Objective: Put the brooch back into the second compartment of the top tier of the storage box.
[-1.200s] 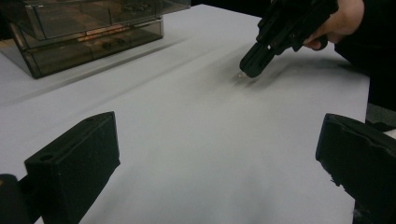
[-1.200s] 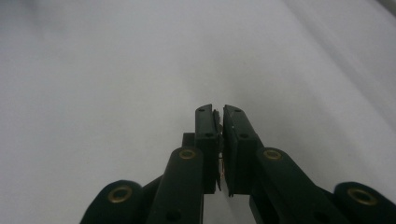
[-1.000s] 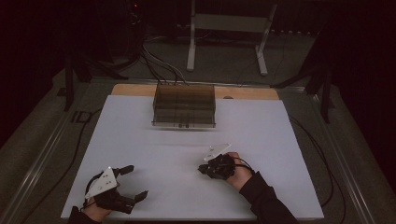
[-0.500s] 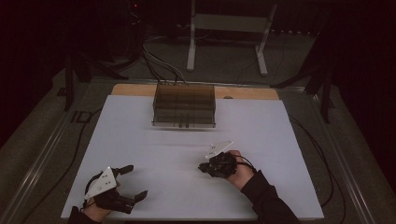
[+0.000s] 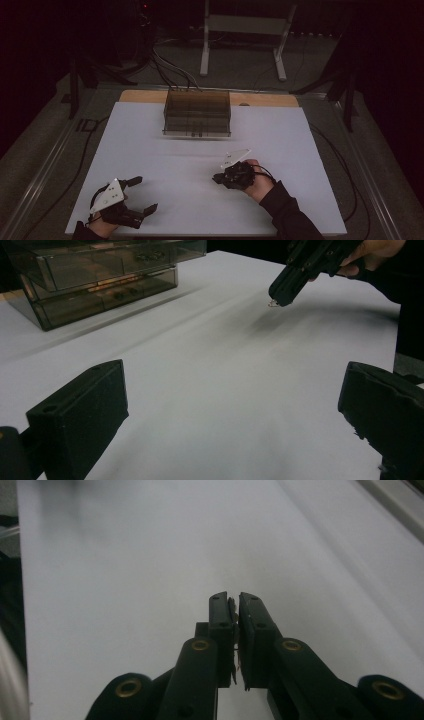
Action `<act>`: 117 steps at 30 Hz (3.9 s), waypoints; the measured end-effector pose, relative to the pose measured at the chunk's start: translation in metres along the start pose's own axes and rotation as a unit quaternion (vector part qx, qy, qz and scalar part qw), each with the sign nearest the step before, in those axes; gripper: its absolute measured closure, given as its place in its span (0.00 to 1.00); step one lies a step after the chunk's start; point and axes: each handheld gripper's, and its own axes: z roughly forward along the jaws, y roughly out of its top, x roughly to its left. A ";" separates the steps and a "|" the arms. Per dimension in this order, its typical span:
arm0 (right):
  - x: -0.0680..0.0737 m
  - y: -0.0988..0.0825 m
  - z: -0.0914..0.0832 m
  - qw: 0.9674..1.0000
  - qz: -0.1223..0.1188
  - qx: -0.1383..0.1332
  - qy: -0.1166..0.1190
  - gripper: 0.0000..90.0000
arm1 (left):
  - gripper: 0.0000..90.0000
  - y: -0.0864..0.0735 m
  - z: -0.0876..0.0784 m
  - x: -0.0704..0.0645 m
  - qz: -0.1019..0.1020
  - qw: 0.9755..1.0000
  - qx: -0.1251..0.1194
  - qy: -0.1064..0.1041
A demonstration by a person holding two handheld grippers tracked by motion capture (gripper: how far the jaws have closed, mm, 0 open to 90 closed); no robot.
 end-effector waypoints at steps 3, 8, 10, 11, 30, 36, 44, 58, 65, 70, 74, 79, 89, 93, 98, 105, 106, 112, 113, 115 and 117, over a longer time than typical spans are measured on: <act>0.000 0.002 -0.002 1.000 -0.002 -0.001 0.000 0.95 | 0.01 0.000 0.000 0.000 0.001 1.000 -0.001 -0.002; 0.000 0.006 -0.005 1.000 -0.003 -0.003 0.001 0.95 | 0.01 0.000 0.000 0.000 0.001 1.000 -0.001 -0.001; 0.000 0.007 -0.006 1.000 -0.003 -0.004 0.001 0.95 | 0.01 0.001 0.000 0.000 0.000 1.000 -0.002 -0.001; 0.000 0.008 -0.006 1.000 -0.003 -0.005 0.001 0.95 | 0.01 0.000 0.000 0.000 0.000 1.000 -0.003 -0.001; -0.002 0.027 -0.017 1.000 -0.012 -0.016 -0.002 0.95 | 0.01 0.000 -0.001 0.001 -0.001 1.000 -0.003 -0.006; -0.003 0.035 -0.022 1.000 -0.015 -0.024 -0.009 0.95 | 0.01 0.000 -0.001 0.000 -0.001 1.000 -0.004 -0.006; -0.006 0.045 -0.029 0.999 -0.017 -0.032 -0.015 0.95 | 0.01 0.001 -0.001 0.001 -0.004 1.000 -0.005 -0.007; -0.013 0.058 -0.037 0.999 -0.017 -0.044 -0.023 0.95 | 0.01 0.001 -0.002 0.000 0.000 1.000 -0.006 -0.008; -0.016 0.066 -0.040 0.998 -0.021 -0.047 -0.029 0.95 | 0.01 0.001 -0.002 0.000 -0.001 1.000 -0.007 -0.007; -0.020 0.071 -0.041 0.998 -0.017 -0.052 -0.031 0.95 | 0.01 0.001 -0.002 0.001 0.000 1.000 -0.007 -0.007; -0.022 0.074 -0.043 0.998 -0.017 -0.055 -0.034 0.95 | 0.01 0.001 -0.003 0.001 -0.002 1.000 -0.007 -0.007; -0.023 0.078 -0.043 0.998 -0.019 -0.053 -0.037 0.95 | 0.01 0.001 -0.003 0.001 -0.002 1.000 -0.008 -0.007; -0.028 0.086 -0.047 0.997 -0.008 -0.058 -0.052 0.95 | 0.01 0.001 -0.002 0.001 -0.003 1.000 -0.007 -0.008; -0.030 0.090 -0.046 0.997 -0.005 -0.058 -0.059 0.95 | 0.01 0.001 -0.002 0.001 -0.005 1.000 -0.006 -0.008; -0.034 0.095 -0.045 0.996 0.002 -0.059 -0.065 0.95 | 0.01 0.001 -0.002 0.001 -0.003 1.000 -0.008 -0.009; -0.040 0.103 -0.043 0.995 0.013 -0.062 -0.076 0.95 | 0.01 0.001 -0.002 0.001 -0.004 1.000 -0.009 -0.007; -0.041 0.104 -0.043 0.995 0.015 -0.063 -0.077 0.95 | 0.01 0.001 -0.003 0.001 -0.002 1.000 -0.009 -0.006; -0.048 0.111 -0.040 0.993 0.030 -0.064 -0.090 0.95 | 0.01 0.001 -0.003 0.001 -0.002 1.000 -0.011 -0.005; -0.049 0.113 -0.039 0.993 0.033 -0.063 -0.093 0.95 | 0.01 0.001 -0.003 0.001 -0.002 1.000 -0.010 -0.007; -0.052 0.115 -0.037 0.993 0.037 -0.063 -0.097 0.95 | 0.01 0.001 -0.003 0.001 -0.002 1.000 -0.011 -0.005; -0.054 0.117 -0.035 0.992 0.041 -0.063 -0.097 0.95 | 0.01 0.001 -0.003 0.001 -0.003 1.000 -0.011 -0.005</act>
